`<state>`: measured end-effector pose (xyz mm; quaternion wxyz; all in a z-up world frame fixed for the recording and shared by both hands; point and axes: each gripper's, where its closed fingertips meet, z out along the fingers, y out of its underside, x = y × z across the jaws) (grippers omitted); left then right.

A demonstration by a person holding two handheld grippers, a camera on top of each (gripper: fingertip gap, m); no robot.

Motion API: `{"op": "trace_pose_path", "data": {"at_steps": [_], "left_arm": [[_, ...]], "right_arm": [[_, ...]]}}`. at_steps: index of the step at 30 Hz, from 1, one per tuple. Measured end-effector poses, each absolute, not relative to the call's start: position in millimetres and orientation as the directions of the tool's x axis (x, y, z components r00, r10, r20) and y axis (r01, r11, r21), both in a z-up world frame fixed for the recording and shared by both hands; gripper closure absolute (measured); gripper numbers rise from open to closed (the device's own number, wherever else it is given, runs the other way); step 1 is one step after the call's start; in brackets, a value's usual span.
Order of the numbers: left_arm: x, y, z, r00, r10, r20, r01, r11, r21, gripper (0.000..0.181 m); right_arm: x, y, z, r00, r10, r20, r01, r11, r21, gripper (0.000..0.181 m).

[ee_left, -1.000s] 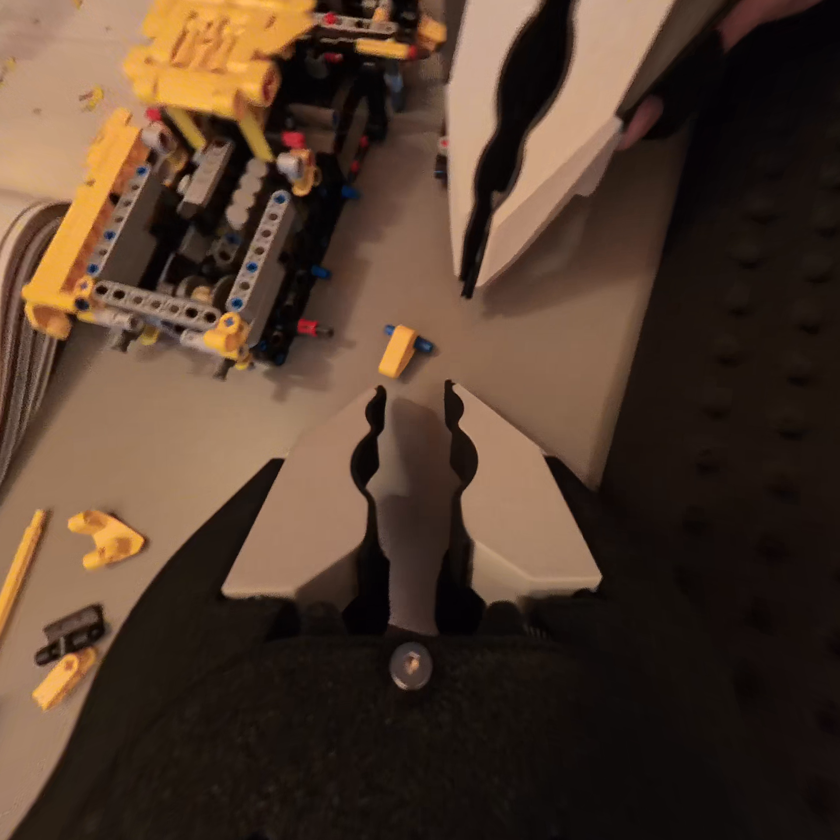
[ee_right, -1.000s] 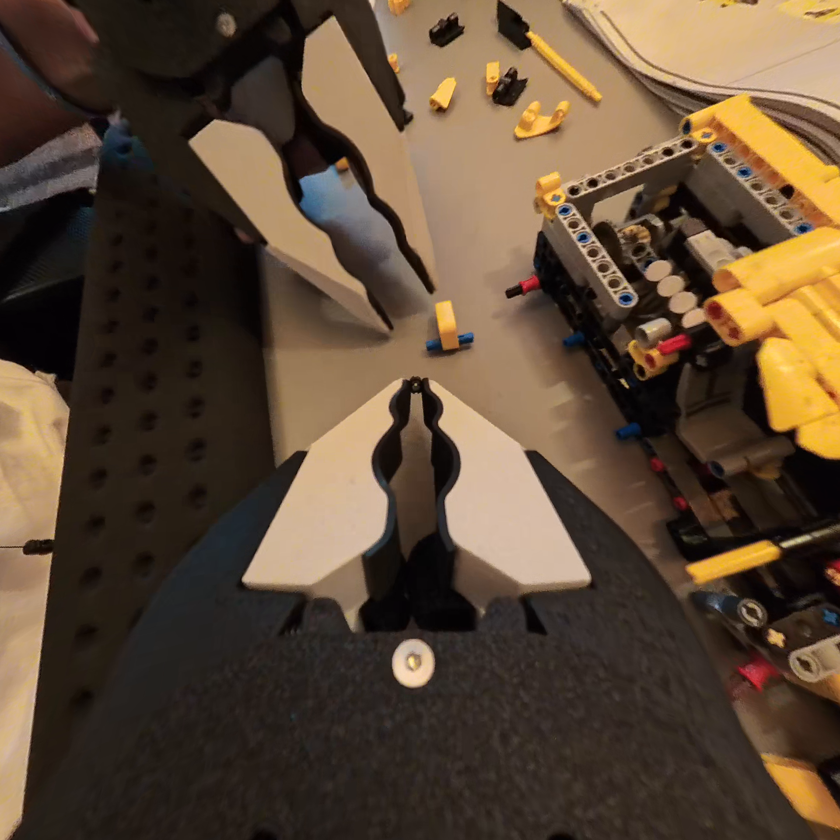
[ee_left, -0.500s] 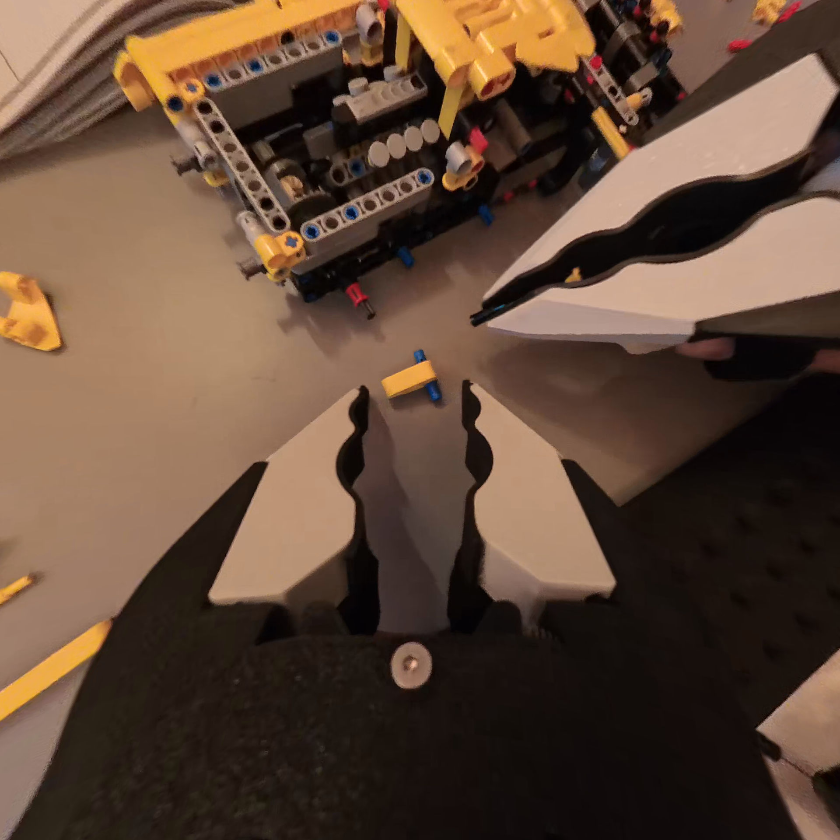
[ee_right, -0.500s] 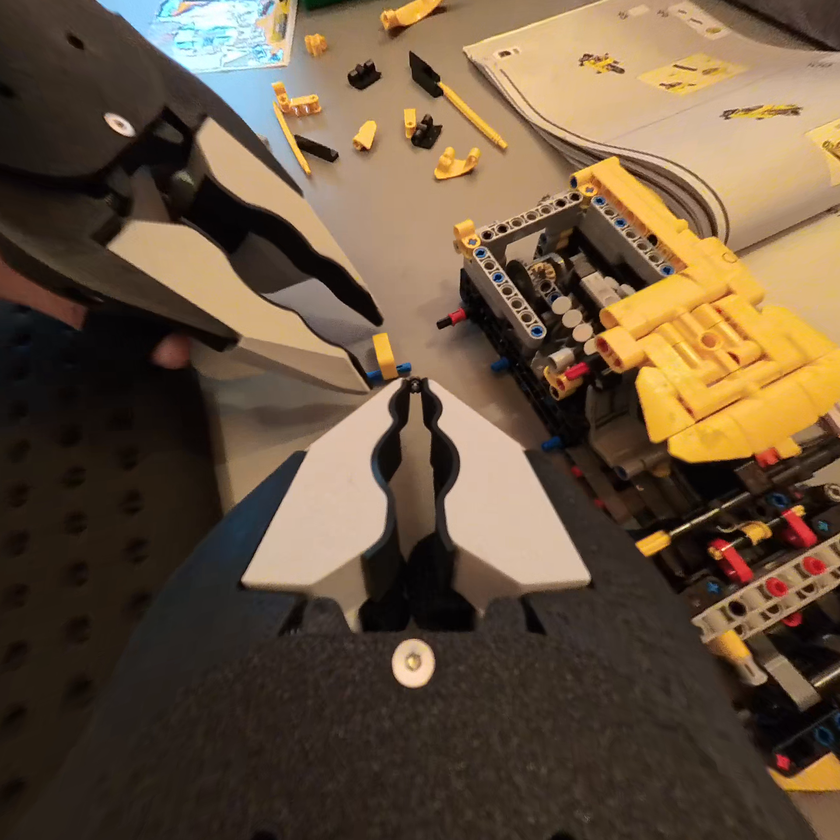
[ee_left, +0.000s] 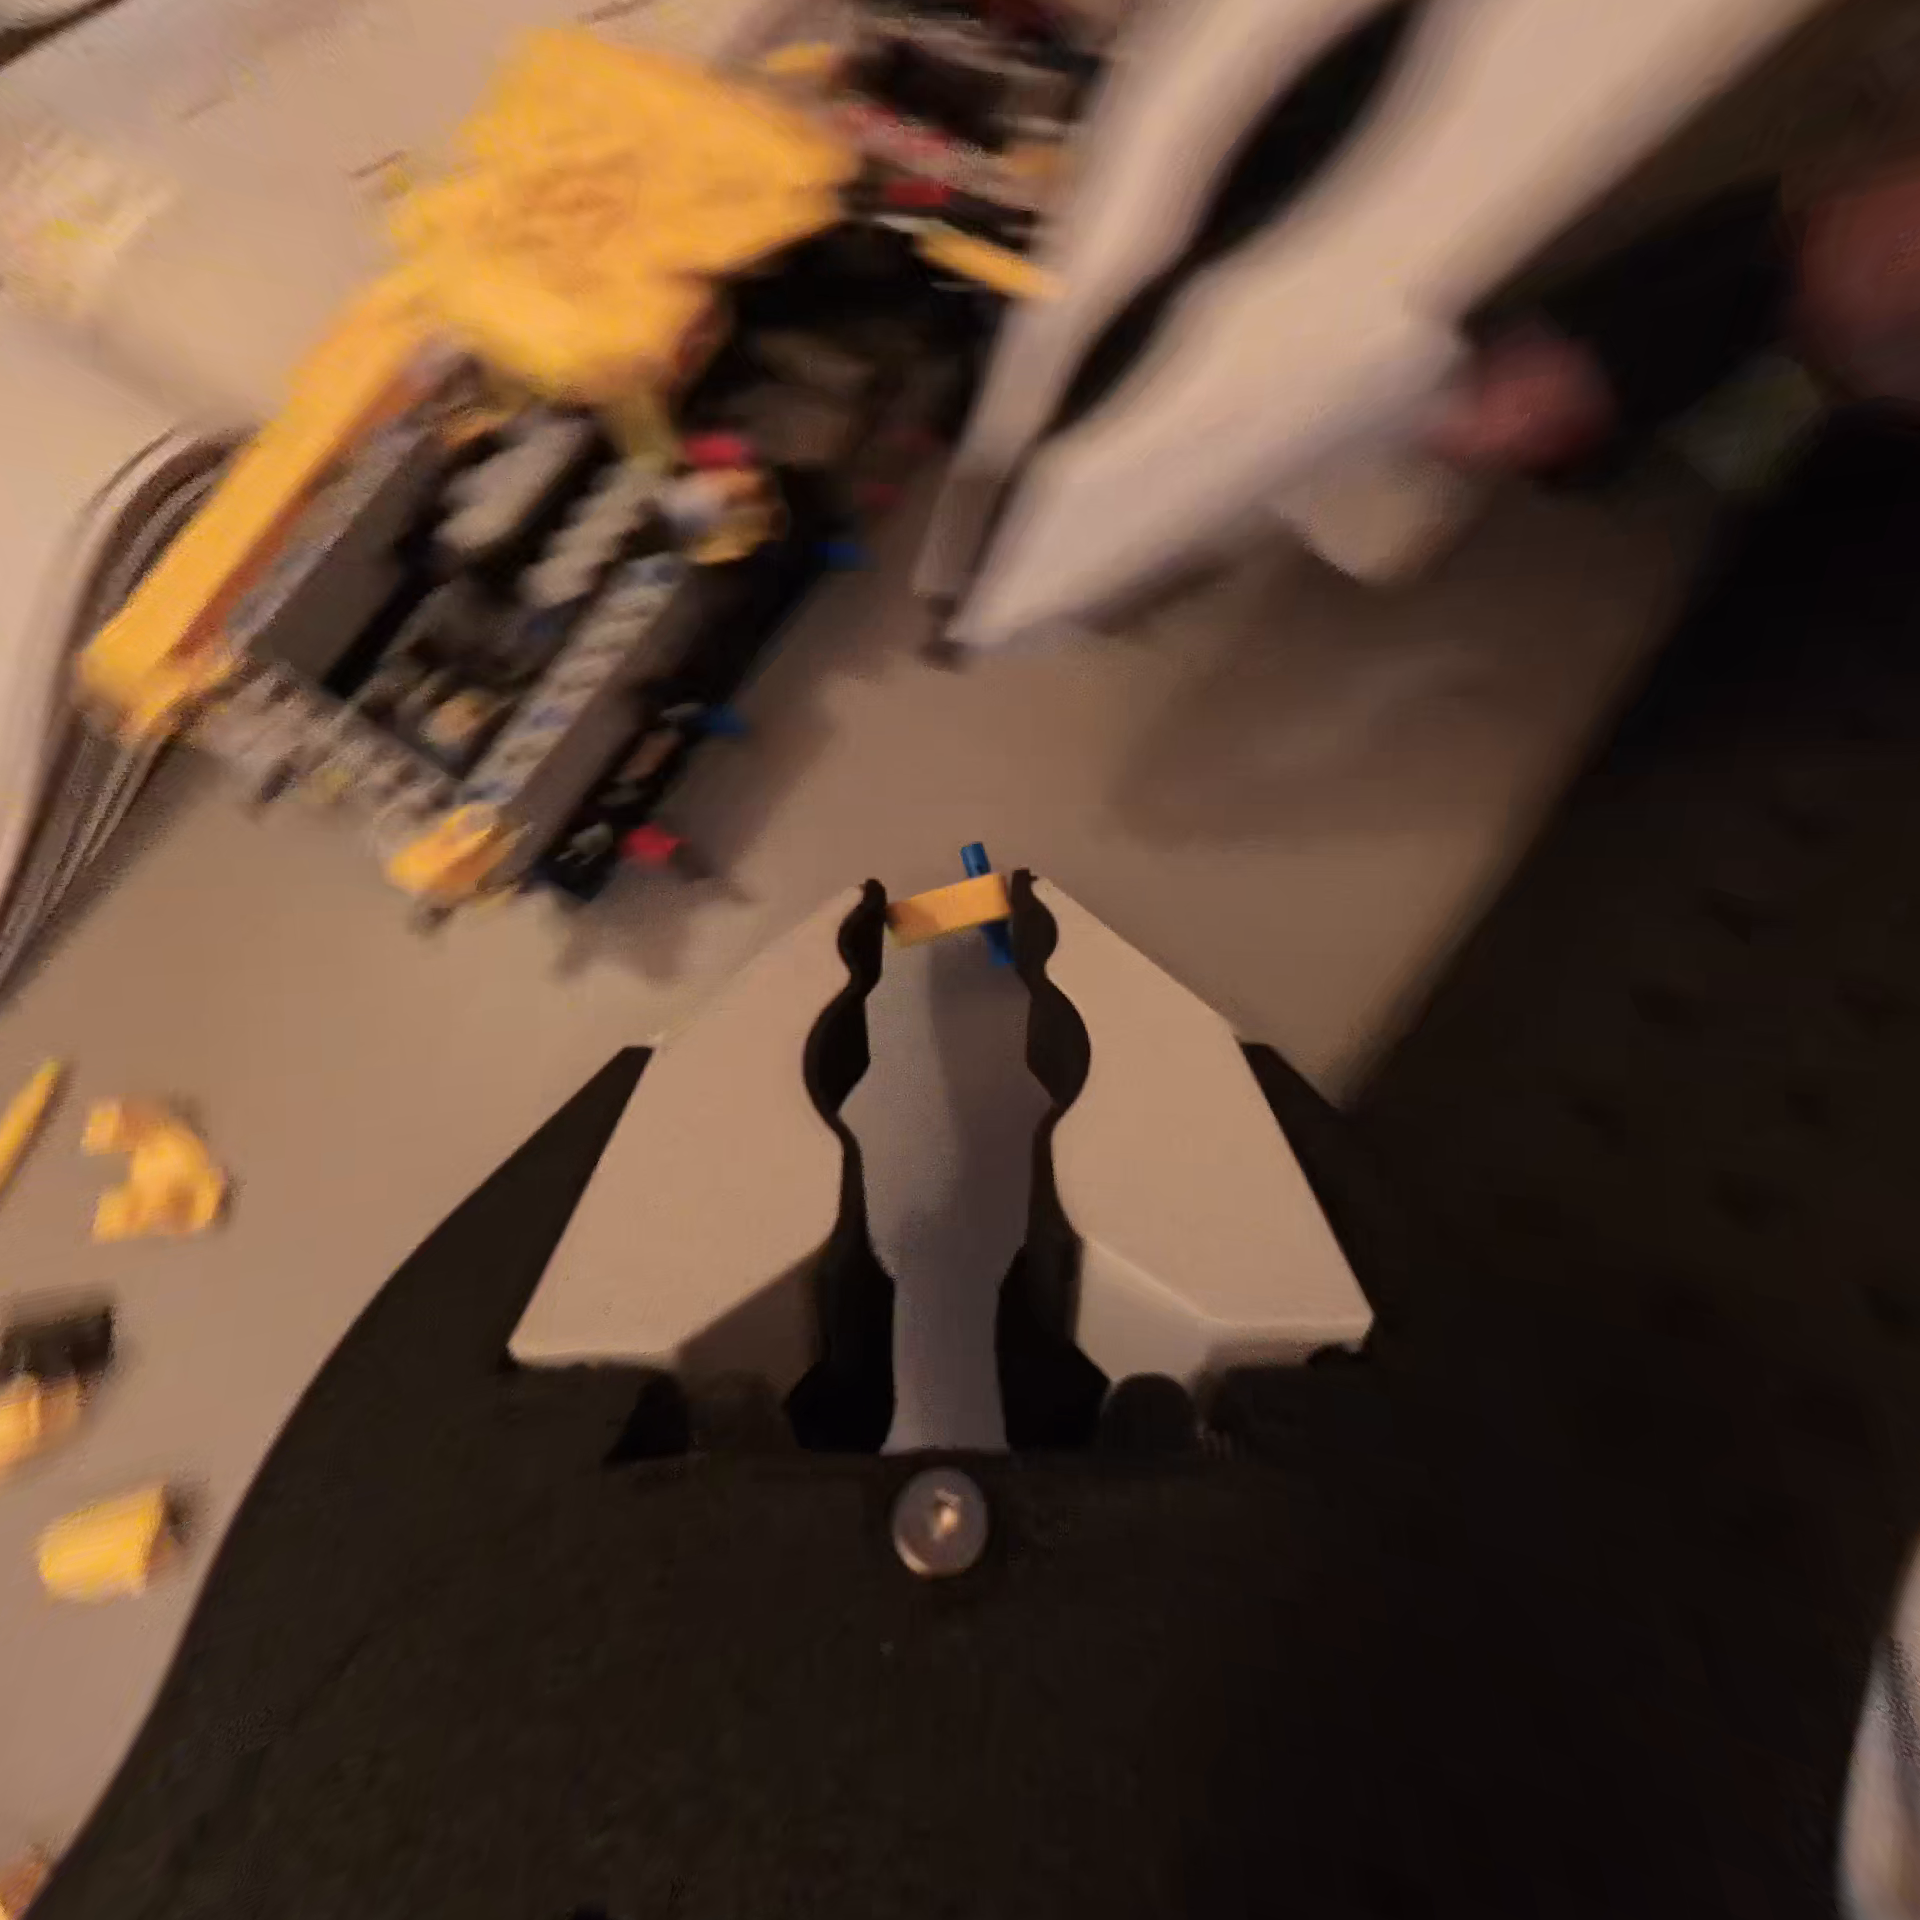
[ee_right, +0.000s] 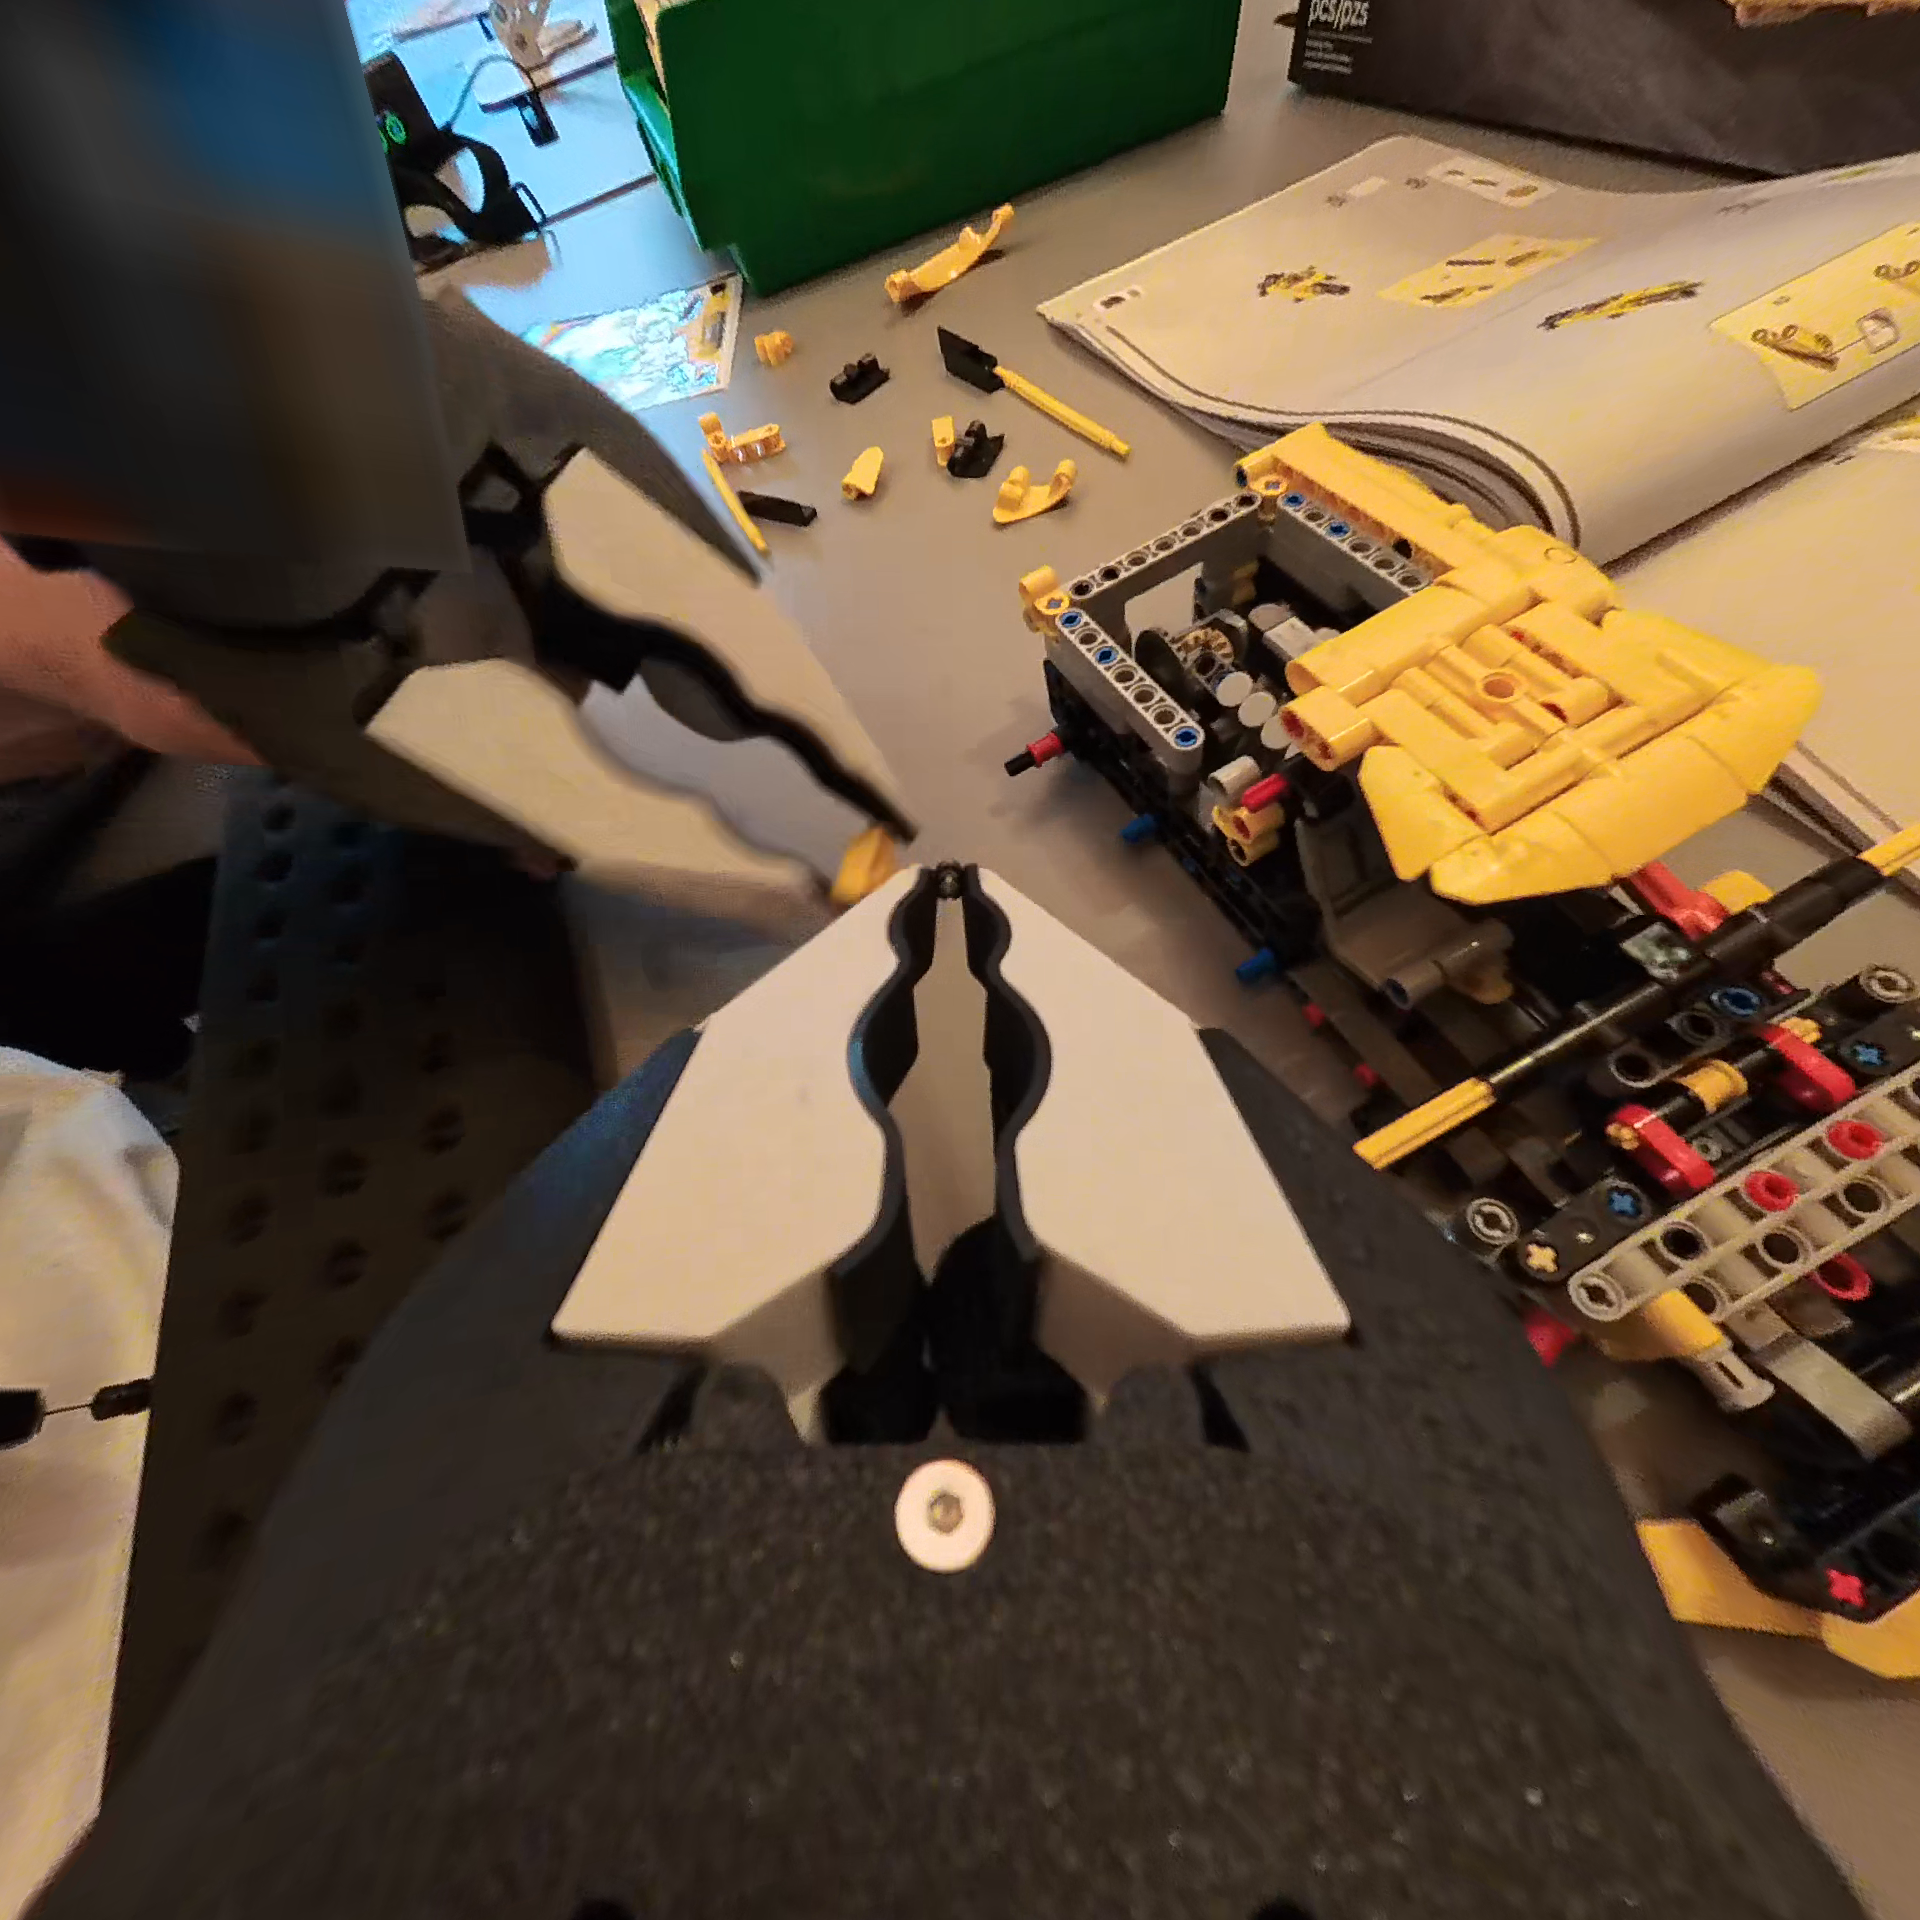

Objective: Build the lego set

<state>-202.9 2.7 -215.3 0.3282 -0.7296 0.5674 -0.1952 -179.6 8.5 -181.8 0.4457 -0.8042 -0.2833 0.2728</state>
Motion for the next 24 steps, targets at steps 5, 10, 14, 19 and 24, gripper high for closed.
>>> {"op": "trace_pose_path", "data": {"at_steps": [5, 10, 14, 19, 24], "left_arm": [[-216, -45, -227, -0.167, -0.986, -0.026, -0.768, 0.147, -0.623, 0.156], [-224, -40, -230, -0.189, -0.981, 0.036, -0.767, 0.125, -0.629, 0.149], [-232, -42, -226, -0.158, -0.985, 0.068, -0.768, 0.080, -0.636, 0.143], [-227, -35, -221, 0.112, -0.984, 0.137, -0.742, -0.175, -0.648, 0.143], [-223, -45, -225, 0.320, -0.927, 0.194, -0.694, -0.369, -0.618, 0.132]], "right_arm": [[-180, 8, -182, 0.679, 0.700, -0.223, 0.187, -0.458, -0.869, 0.177], [-181, 7, -185, 0.680, 0.704, -0.207, 0.212, -0.458, -0.863, 0.177], [-183, 7, -186, 0.672, 0.711, -0.209, 0.219, -0.460, -0.861, 0.177], [-185, 5, -189, 0.666, 0.719, -0.201, 0.237, -0.459, -0.856, 0.177], [-186, 4, -189, 0.660, 0.723, -0.206, 0.236, -0.460, -0.856, 0.177]]}}
